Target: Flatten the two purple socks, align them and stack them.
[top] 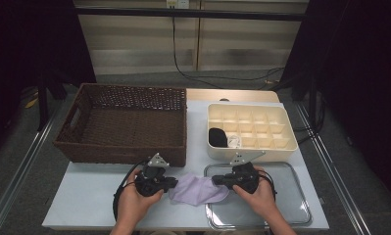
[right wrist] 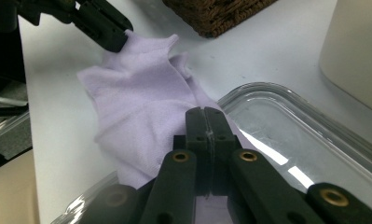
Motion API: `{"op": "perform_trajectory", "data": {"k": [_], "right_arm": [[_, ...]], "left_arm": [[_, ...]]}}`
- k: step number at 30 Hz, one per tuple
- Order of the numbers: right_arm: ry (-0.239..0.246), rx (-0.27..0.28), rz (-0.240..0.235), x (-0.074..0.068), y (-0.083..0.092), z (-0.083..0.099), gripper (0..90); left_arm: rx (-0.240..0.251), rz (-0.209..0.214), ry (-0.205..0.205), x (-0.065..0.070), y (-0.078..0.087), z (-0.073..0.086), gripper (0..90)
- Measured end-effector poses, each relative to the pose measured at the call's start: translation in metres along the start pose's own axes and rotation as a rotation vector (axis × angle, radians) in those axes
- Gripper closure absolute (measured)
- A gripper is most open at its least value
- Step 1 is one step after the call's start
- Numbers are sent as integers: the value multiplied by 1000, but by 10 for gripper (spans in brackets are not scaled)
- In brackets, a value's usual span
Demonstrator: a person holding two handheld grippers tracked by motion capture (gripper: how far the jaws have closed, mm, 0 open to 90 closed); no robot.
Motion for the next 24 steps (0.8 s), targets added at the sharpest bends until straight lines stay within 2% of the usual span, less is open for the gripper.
{"op": "perform_trajectory", "data": {"k": [6,8,10,12,13,16,18,21,24], "right_arm": [[52,89,34,10,19,-20,900],[88,86,46,14,23,-22,900],[112,67,44,15,26,-15,900],[108,44,22,12,26,-2,900],[104,36,20,11,25,5,895],[101,-18,43,7,26,21,869],[120,-51,56,6,27,27,867],[103,-35,62,6,33,27,846],[95,-56,73,7,37,31,839]], "left_arm": [[97,-16,23,-4,15,-10,827],[104,-13,40,-5,14,-9,827],[79,-10,49,-6,9,-5,827],[65,-7,50,-7,5,-2,826],[43,-5,50,-6,4,0,826],[29,2,53,-4,2,1,823],[29,-1,50,-3,1,2,821],[18,7,49,-2,1,4,821],[15,11,51,-2,0,5,817]]}}
Point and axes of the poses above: each handheld gripper's, and its own axes: y roughly backward along the jaws, z roughly out of its underside, x roughly to its right, the point moved 7 cm from there along -y, roughly forward along the jaws, and after that the axes turned 12 degrees about y, right-handed, at the moved point
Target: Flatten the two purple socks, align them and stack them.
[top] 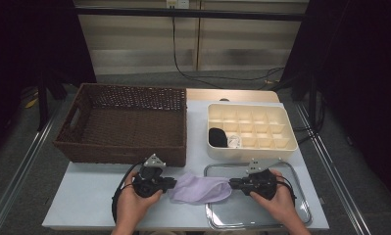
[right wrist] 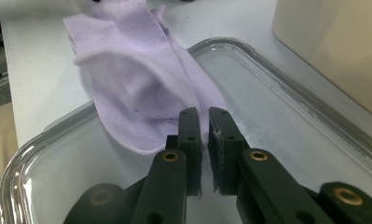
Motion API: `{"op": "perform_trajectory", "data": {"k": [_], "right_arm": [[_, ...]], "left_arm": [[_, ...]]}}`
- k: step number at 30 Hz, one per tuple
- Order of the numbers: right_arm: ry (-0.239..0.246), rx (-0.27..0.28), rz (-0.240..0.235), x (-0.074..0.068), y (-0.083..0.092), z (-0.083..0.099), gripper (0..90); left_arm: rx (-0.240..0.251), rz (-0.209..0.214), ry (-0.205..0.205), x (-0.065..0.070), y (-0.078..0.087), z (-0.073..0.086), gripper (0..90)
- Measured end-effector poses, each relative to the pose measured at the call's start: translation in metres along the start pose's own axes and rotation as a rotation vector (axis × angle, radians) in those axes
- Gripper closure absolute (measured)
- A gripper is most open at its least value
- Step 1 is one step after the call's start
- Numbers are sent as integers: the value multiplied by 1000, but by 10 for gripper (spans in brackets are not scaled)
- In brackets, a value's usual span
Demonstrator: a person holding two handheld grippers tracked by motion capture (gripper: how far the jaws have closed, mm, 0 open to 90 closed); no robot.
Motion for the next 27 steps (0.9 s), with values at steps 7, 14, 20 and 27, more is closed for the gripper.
{"op": "perform_trajectory", "data": {"k": [7,14,20,27], "right_arm": [[-36,61,18,0,4,-23,767],[-38,67,-50,-11,-9,-34,735],[-38,-12,-59,-16,-21,-12,690],[-49,-33,-42,-13,-22,-6,738]], "left_arm": [[5,3,2,0,2,-2,812],[12,-5,-9,0,1,-3,803],[16,-15,-10,0,3,-3,803],[-4,-25,-29,0,1,-1,818]]}}
Point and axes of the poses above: each handheld gripper's, and its own axes: y roughly backward along the jaws, z roughly out of its underside, x roughly to its right, the point moved 7 cm from there along -y, roughly forward along the jaws, and after that the axes turned 12 degrees about y, right-handed, at the moved point
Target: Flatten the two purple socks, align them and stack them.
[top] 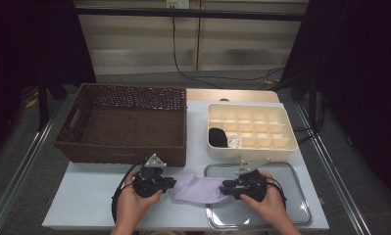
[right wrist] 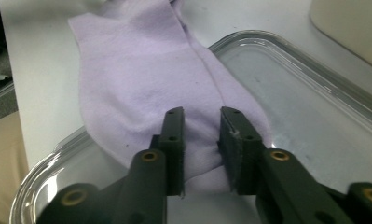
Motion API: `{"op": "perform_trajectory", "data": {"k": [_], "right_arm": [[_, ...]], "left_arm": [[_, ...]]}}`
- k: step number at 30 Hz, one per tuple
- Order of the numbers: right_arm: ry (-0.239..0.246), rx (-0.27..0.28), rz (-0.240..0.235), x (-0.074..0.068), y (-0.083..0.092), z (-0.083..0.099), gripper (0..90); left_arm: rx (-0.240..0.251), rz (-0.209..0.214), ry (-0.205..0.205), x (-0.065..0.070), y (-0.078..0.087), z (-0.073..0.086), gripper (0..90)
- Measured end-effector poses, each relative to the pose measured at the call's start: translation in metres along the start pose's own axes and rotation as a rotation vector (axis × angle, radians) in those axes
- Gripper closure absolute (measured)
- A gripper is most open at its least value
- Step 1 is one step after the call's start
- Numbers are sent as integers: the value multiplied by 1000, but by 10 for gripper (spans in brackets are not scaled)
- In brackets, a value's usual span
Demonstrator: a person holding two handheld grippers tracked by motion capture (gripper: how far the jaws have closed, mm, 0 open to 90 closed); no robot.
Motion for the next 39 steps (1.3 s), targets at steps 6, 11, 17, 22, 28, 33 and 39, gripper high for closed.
{"op": "perform_trajectory", "data": {"k": [6,11,17,22,28,33,39], "right_arm": [[-5,2,-8,4,0,1,887],[-5,-8,-6,4,0,1,900],[-5,4,-2,4,0,-1,900],[-10,36,-9,3,7,-10,900],[-11,96,-15,7,20,-24,900],[-30,114,-25,14,26,-26,900],[-49,92,-52,17,22,-16,900]], "left_arm": [[46,-23,-29,-7,0,-7,698],[-2,-33,-67,-10,-14,-2,655],[-75,-31,-98,-5,-15,2,841],[-45,4,-59,-2,-3,-4,860],[-3,41,-11,-1,9,-10,859],[-25,65,11,1,7,-7,859],[-77,69,22,-1,-7,0,856]]}}
Point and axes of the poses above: each handheld gripper's, and its own axes: y roughly backward along the jaws, z roughly out of its underside, x roughly to its right, the point moved 7 cm from there along -y, roughly forward along the jaws, and after that the axes turned 12 degrees about y, right-handed, at the moved point
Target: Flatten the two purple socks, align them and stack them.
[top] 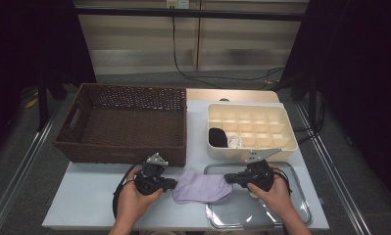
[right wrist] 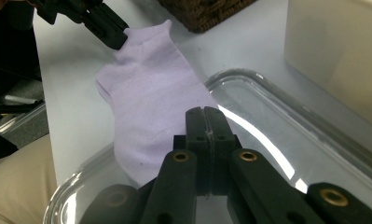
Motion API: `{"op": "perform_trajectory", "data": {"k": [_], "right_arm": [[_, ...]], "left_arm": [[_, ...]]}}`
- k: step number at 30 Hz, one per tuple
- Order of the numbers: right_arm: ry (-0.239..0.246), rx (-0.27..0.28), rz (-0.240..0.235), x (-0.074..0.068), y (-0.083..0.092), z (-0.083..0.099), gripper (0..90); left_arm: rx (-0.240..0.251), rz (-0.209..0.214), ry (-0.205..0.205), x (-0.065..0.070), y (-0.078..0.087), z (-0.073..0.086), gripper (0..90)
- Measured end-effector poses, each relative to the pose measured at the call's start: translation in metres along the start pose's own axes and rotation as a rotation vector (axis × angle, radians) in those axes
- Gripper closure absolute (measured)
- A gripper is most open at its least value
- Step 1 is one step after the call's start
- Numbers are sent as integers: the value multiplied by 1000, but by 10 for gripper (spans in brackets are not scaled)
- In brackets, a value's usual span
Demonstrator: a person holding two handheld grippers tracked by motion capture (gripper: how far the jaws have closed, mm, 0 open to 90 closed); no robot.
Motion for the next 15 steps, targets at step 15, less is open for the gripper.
{"op": "perform_trajectory", "data": {"k": [15], "right_arm": [[4,-21,42,1,-10,8,820]], "left_arm": [[56,-69,-55,-2,3,-6,741]]}}
Point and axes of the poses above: each handheld gripper's, and its own axes: y roughly backward along the jaws, z roughly out of its underside, x roughly to its right, the point moved 7 cm from there along -y, roughly forward along the jaws, and after that the axes turned 12 degrees about y, right-handed, at the moved point
